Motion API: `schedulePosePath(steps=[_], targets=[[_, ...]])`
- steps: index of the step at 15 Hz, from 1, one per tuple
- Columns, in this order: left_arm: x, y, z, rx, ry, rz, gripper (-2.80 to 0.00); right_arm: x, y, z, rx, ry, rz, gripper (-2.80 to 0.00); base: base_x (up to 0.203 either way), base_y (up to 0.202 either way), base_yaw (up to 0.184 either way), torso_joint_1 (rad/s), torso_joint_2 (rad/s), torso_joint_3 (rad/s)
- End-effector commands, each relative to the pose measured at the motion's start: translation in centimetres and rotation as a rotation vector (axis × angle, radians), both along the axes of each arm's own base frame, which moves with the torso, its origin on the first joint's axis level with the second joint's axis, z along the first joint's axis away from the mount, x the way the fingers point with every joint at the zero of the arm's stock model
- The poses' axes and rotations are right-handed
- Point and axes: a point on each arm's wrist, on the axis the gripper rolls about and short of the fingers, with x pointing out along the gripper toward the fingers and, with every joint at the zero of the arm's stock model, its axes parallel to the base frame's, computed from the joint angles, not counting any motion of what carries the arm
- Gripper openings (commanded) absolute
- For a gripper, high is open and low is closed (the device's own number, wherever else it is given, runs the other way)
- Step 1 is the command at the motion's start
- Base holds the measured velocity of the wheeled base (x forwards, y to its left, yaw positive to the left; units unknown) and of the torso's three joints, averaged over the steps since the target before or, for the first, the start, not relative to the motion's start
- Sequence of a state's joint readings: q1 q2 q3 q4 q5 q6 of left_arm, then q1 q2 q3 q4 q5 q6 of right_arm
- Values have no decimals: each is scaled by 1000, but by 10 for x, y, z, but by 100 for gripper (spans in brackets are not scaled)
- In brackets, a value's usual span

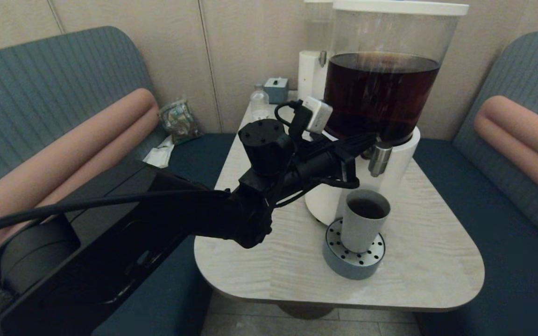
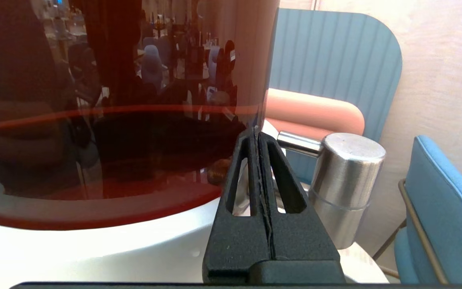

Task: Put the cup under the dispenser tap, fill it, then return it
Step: Turn off the faucet

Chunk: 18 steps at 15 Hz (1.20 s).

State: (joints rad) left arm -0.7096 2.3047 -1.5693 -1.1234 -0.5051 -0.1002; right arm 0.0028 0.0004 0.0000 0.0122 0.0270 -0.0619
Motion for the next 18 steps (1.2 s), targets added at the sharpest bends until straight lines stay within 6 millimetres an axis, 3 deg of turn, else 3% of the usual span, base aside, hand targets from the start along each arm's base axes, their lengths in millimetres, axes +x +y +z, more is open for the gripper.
schedulePosePath(steps=[1,8,18], targets=[[0,-1,1,0,-1,-5,-280,0,0,0,-1,-2,1,-280,0,0,0,0,0,0],[-4,1,5,-2,-2,-7,-280,0,0,0,-1,-2,0,-280,0,0,0,0,0,0],[-26,37,12,5,7,28,-280,0,0,0,-1,-2,1,-280,0,0,0,0,0,0]])
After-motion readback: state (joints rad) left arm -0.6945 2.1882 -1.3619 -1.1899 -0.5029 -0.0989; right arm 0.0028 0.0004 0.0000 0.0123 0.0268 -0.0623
